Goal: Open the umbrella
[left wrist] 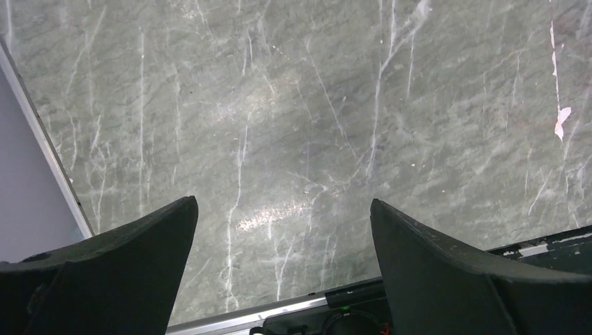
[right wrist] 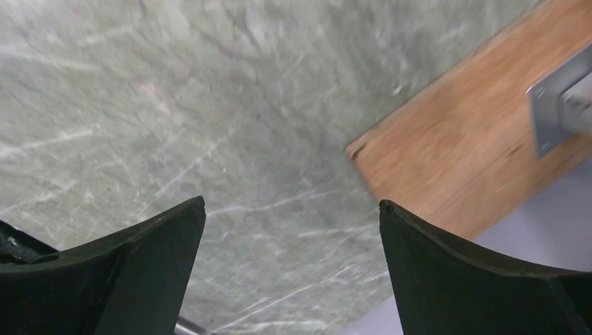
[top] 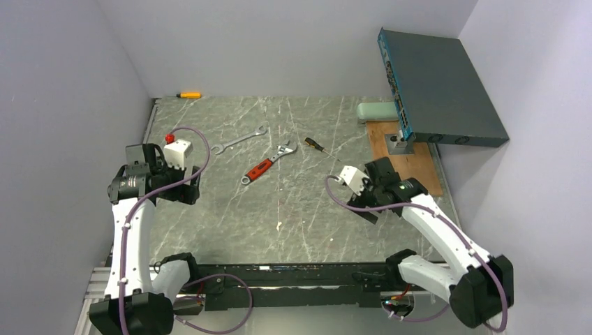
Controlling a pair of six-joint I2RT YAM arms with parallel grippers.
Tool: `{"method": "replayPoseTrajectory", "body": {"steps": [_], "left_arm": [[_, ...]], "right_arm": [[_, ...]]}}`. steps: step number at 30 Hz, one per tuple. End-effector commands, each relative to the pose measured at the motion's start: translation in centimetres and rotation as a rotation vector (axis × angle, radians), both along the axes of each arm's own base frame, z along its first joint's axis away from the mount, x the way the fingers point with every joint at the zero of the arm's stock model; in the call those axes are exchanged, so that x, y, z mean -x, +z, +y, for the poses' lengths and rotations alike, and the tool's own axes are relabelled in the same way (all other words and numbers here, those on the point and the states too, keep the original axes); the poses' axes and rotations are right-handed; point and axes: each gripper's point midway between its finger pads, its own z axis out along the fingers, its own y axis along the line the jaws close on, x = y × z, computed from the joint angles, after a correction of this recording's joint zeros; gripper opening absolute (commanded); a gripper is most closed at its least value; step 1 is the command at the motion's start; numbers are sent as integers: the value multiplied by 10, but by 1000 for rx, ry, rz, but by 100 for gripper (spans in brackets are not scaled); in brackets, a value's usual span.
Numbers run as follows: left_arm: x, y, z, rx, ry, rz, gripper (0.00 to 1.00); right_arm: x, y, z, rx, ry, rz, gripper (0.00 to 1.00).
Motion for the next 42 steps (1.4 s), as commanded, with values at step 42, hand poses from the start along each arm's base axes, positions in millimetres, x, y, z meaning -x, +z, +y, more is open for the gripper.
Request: {"method": "replayPoseTrajectory", "body": {"steps": [42], "left_arm": [[-22, 71, -16, 96, 10, -232, 100]], "right_arm": [[-321, -3, 41, 611, 324, -286, 66]]}}
